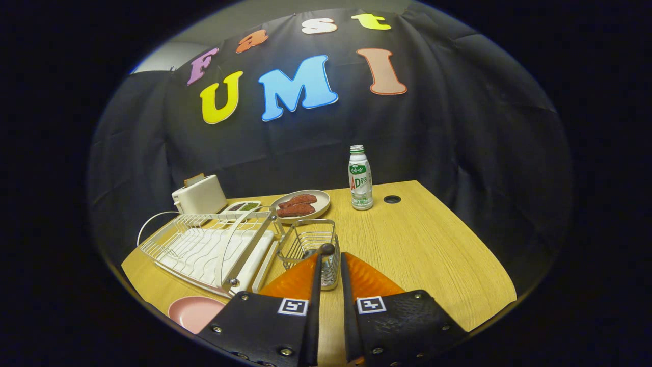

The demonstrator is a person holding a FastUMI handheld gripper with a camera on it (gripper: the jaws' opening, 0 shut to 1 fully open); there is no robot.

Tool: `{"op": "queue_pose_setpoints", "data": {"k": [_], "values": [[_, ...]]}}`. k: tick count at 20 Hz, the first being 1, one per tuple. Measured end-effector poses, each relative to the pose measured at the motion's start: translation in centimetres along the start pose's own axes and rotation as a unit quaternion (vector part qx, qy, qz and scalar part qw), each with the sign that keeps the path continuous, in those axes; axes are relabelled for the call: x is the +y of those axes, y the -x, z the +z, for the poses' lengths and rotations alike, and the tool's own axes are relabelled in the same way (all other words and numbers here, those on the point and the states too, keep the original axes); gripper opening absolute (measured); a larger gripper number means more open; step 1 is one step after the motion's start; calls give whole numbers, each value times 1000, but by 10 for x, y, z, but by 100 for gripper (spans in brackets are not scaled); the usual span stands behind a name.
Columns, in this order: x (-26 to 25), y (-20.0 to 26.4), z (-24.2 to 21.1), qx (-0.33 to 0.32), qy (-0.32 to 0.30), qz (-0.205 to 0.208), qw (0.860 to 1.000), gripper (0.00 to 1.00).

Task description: Take the plate from the dish rack, then take the spoon from the basket and place it into the plate.

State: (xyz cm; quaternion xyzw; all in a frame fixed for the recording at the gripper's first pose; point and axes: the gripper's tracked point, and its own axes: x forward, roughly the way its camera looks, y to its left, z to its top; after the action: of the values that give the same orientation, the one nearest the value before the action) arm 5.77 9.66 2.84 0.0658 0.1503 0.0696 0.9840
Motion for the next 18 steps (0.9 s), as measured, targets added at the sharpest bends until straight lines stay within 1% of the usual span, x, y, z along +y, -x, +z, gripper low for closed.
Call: {"op": "queue_pose_setpoints", "data": {"k": [3,10,12,15,16,18], "values": [[0,-15,9,-12,7,5,1000,20],[2,-40,18,-22,-11,25,999,21],[1,-42,25,-30,-9,23,999,21],[8,-48,25,-25,-8,24,999,20],[8,-41,23,-14,-9,28,999,16],[9,-39,26,-11,-12,19,1000,15]]}}
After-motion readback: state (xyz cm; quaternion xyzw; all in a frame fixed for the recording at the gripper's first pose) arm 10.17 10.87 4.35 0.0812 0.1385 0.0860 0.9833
